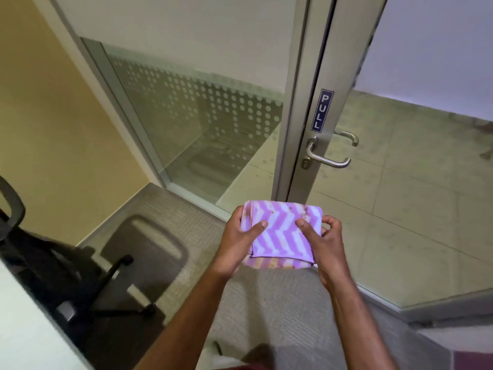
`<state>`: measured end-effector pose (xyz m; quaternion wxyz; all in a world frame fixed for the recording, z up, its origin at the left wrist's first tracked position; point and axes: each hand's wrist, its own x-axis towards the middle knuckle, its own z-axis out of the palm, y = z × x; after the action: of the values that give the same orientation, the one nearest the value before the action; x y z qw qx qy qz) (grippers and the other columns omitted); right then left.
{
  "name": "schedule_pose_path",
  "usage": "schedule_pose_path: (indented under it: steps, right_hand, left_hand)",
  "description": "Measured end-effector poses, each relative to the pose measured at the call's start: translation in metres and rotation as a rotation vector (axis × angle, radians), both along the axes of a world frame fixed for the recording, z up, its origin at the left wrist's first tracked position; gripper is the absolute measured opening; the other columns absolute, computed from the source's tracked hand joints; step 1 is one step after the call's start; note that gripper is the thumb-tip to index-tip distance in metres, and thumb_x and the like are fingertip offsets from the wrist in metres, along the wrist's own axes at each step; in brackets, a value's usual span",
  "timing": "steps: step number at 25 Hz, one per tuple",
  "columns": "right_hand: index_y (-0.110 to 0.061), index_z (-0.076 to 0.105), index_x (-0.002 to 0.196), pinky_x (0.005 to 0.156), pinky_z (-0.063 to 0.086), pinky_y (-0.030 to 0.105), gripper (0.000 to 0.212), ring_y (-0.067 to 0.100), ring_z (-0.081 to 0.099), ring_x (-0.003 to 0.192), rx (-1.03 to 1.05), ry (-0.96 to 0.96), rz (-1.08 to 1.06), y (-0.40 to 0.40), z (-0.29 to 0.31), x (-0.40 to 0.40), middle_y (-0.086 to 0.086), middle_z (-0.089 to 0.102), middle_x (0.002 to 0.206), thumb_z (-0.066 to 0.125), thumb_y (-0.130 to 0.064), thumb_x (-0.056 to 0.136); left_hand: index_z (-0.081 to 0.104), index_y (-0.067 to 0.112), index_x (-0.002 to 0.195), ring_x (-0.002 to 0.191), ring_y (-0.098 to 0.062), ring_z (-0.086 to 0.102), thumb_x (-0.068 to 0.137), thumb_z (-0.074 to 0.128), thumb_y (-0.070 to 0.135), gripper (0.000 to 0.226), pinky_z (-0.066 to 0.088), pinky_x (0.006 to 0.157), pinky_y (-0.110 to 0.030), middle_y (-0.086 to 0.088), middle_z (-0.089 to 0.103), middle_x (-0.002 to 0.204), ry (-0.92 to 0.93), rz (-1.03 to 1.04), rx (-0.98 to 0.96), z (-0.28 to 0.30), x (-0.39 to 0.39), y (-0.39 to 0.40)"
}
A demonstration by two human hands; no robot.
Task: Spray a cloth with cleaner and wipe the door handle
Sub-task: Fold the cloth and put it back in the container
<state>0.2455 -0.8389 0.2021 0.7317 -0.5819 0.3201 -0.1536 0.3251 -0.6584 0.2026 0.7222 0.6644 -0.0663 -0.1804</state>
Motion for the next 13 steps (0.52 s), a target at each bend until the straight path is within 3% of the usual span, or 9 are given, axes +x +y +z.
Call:
schedule_pose_path:
  steps: [3, 5, 8, 10, 13]
  right_hand:
    - [-0.025, 0.049, 0.106, 0.075, 0.059, 0.046, 0.038, 0.022, 0.073, 0.086, 0.023, 0.002, 0.094, 0.029, -0.002, 0.007, 0.006, 0.070, 0.100, 0.082, -0.028, 0.087]
    - [-0.023, 0.054, 0.107, 0.080, 0.055, 0.047, 0.026, 0.026, 0.068, 0.091, 0.089, -0.015, 0.165, 0.049, -0.004, 0.008, 0.011, 0.066, 0.106, 0.075, -0.018, 0.093]
    - [-0.023, 0.057, 0.109, 0.076, 0.049, 0.037, 0.028, 0.024, 0.063, 0.091, 0.133, -0.023, 0.246, 0.093, -0.002, 0.008, 0.010, 0.064, 0.108, 0.069, -0.007, 0.089]
    - [-0.021, 0.058, 0.111, 0.069, 0.049, 0.033, 0.034, 0.020, 0.064, 0.087, 0.127, -0.028, 0.280, 0.125, 0.000, 0.003, 0.008, 0.064, 0.106, 0.069, -0.010, 0.081]
    - [-0.024, 0.059, 0.112, 0.056, 0.054, 0.029, 0.031, 0.011, 0.071, 0.079, 0.097, -0.030, 0.339, 0.180, -0.001, -0.012, -0.001, 0.072, 0.102, 0.068, -0.006, 0.088]
  left_hand:
    - [0.064, 0.019, 0.122, 0.116, -0.023, 0.072, 0.086, 0.080, 0.030, 0.041, 0.059, 0.100, -0.047, -0.003, 0.075, 0.122, -0.003, 0.100, 0.036, -0.001, 0.001, 0.036]
    - [0.063, 0.022, 0.123, 0.118, -0.020, 0.071, 0.089, 0.080, 0.028, 0.038, 0.058, 0.101, -0.044, -0.002, 0.074, 0.124, 0.009, 0.148, 0.040, -0.003, -0.004, 0.064]
    - [0.062, 0.027, 0.122, 0.115, -0.014, 0.071, 0.092, 0.079, 0.029, 0.035, 0.057, 0.100, -0.041, 0.003, 0.073, 0.123, 0.002, 0.229, 0.061, -0.004, -0.017, 0.110]
    - [0.057, 0.025, 0.127, 0.117, -0.015, 0.070, 0.089, 0.079, 0.033, 0.045, 0.057, 0.103, -0.045, 0.001, 0.070, 0.125, 0.011, 0.288, 0.073, -0.004, -0.030, 0.143]
    - [0.048, 0.027, 0.127, 0.119, -0.019, 0.068, 0.079, 0.079, 0.041, 0.060, 0.057, 0.104, -0.048, -0.002, 0.064, 0.131, 0.045, 0.377, 0.067, -0.004, -0.060, 0.201]
